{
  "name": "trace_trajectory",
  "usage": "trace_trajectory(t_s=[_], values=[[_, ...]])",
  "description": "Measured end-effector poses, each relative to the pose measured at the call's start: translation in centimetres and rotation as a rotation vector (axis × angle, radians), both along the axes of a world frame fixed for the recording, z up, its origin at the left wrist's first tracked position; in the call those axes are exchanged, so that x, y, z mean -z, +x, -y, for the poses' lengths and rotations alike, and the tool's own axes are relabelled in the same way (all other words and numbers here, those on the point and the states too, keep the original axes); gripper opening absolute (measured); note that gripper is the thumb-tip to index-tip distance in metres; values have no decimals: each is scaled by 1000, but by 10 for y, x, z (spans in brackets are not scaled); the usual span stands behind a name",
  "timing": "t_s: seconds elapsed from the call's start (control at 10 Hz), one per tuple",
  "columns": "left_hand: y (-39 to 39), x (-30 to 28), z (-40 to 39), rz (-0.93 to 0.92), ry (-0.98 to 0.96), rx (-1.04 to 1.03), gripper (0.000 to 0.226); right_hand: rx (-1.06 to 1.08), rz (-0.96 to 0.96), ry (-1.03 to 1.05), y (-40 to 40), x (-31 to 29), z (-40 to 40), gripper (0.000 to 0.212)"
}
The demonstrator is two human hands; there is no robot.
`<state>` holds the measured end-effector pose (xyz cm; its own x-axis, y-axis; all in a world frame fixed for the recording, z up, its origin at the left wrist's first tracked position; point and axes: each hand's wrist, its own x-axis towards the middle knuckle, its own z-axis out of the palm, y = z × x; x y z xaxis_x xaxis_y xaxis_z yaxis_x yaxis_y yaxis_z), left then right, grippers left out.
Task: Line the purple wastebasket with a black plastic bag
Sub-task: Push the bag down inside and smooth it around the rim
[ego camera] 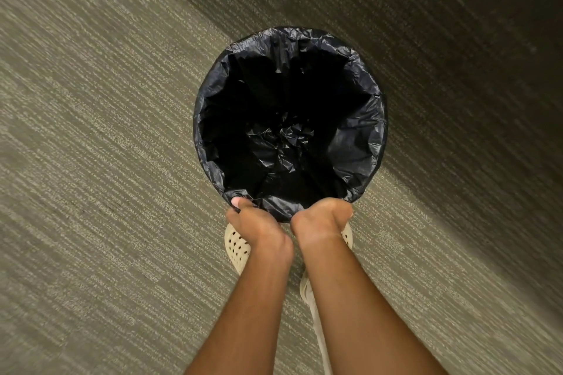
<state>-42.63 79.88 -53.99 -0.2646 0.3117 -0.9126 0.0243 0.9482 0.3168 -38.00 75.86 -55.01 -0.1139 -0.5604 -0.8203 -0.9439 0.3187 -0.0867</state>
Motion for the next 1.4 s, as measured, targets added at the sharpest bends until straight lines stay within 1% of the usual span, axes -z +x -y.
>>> trace_trajectory(t_s=[0.1,0.2,0.3,0.4,0.5,0.6,0.7,0.8,0.9,1.0,1.1,1.2,1.3,1.4], values=[[-4,-6,2,22,83,42,48,220,93,-1,3,5,0,61],[-9,-15,-1,62,97,89,38,188,220,122,-2,-6,9,46],[-12,-20,-19,-77,165,153,32,249,447,169,11,-23,21,68],[1,-27,-59,-305,484,396,37,-660,311,-379,49,-42,33,34],[31,-26,-103,-371,838,868,44,-774,844,-274,102,-33,30,34],[69,-13,-141,-387,947,1240,38,-1230,857,-248,154,-29,2,39],[89,0,-158,-400,813,1280,46,-1465,659,-177,184,-13,-11,54],[87,6,-159,-438,785,1265,50,-1511,520,-219,188,-10,-13,67],[83,8,-159,-444,785,1252,50,-1498,502,-247,187,-11,-15,70],[84,4,-162,-397,776,1251,46,-1488,500,-205,190,-14,-14,69],[74,-8,-166,-335,783,1245,39,-1452,571,-177,185,-22,2,56],[48,-25,-161,-285,706,1243,38,-1291,569,-192,163,-27,34,44],[26,-35,-148,-271,596,1259,31,-1205,528,-133,132,-33,57,28],[21,-33,-149,-310,562,1248,32,-1216,486,-141,114,-38,63,32]])
